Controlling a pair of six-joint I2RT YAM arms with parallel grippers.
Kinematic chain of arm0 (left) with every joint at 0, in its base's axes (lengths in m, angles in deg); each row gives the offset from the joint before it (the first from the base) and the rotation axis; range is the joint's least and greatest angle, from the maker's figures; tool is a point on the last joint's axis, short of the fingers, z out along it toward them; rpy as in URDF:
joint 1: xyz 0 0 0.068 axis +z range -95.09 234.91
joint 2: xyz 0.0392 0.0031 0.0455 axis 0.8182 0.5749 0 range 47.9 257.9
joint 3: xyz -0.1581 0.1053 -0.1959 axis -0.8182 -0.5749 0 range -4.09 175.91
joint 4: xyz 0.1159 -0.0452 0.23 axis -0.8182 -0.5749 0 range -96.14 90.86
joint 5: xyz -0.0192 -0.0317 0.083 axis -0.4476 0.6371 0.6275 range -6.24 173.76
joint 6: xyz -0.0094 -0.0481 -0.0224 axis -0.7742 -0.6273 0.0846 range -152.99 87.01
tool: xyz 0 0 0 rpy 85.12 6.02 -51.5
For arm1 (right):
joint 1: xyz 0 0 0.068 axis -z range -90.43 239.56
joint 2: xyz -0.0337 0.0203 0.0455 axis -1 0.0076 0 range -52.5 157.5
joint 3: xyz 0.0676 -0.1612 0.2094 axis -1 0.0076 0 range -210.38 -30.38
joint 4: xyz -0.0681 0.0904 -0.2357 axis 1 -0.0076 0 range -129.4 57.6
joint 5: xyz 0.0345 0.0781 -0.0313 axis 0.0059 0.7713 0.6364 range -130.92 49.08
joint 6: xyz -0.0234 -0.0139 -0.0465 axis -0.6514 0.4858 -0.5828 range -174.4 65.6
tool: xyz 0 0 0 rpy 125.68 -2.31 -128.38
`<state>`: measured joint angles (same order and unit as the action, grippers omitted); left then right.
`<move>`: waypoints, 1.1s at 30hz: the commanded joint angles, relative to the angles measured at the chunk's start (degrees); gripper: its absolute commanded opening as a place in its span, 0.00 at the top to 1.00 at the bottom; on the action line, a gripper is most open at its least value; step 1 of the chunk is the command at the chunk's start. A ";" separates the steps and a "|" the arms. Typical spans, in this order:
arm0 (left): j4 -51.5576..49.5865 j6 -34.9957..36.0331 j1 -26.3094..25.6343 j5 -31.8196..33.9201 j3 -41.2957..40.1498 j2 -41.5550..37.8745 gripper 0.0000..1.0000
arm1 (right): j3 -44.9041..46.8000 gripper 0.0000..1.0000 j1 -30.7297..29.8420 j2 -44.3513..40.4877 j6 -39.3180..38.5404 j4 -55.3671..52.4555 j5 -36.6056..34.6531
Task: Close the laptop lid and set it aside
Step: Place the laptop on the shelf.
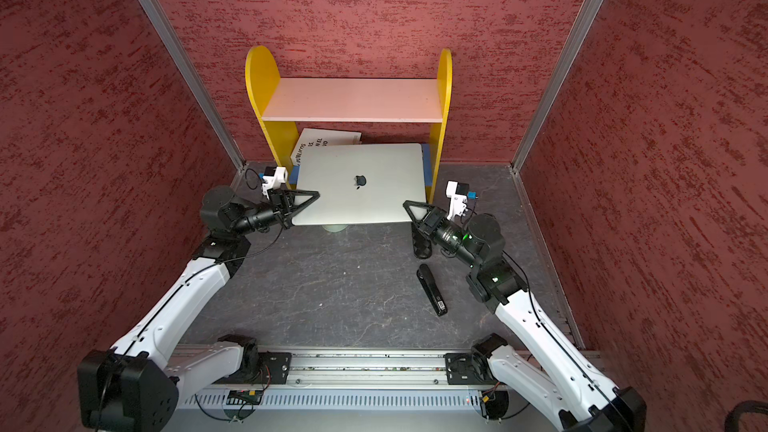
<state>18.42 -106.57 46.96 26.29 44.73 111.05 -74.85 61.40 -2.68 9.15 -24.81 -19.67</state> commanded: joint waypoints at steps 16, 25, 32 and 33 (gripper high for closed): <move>2.67 3.06 -1.52 7.56 13.20 8.66 1.00 | -12.17 1.00 -4.99 9.50 -11.69 -1.04 20.92; 1.36 2.66 -0.15 6.65 22.06 15.49 1.00 | -18.60 1.00 -4.82 15.91 -13.40 -2.76 21.81; 0.55 2.06 0.61 6.06 27.31 20.47 1.00 | -23.78 1.00 -3.38 21.43 -12.75 -2.92 23.52; 0.59 1.85 0.72 6.06 27.78 21.05 1.00 | -24.54 1.00 -3.17 22.07 -12.72 -2.93 23.68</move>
<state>16.73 -107.14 51.81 20.54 69.05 130.57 -96.79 64.57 16.51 5.19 -26.71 -20.48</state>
